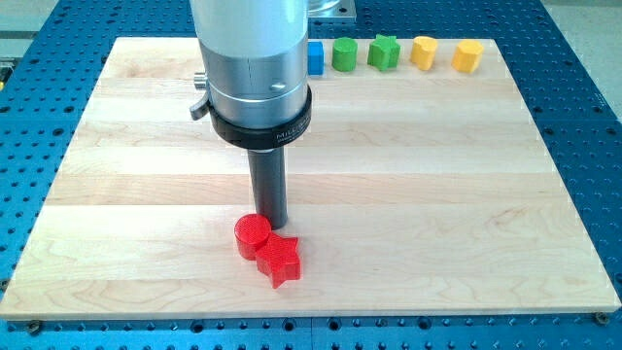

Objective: Place your arm at the top right corner of the board

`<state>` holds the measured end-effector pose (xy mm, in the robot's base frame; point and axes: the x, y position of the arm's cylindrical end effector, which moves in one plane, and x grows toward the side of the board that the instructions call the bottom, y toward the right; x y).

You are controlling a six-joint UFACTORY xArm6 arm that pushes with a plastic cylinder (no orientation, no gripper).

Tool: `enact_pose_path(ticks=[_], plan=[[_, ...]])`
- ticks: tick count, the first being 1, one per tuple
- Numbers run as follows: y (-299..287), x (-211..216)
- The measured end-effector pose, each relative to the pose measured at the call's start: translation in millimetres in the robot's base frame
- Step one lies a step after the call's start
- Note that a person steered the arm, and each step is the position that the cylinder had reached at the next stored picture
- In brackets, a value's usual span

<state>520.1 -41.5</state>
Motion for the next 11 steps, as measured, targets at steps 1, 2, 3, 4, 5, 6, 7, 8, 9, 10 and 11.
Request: enact_pose_path(ticks=[1,2,3,4,5,6,7,8,9,10,11], plan=[[-4,-9],[20,-63],[79,-125],[165,-166],[281,-170],[375,-225],[387,-268],[379,-326],[360,-329],[335,-329],[307,-328]])
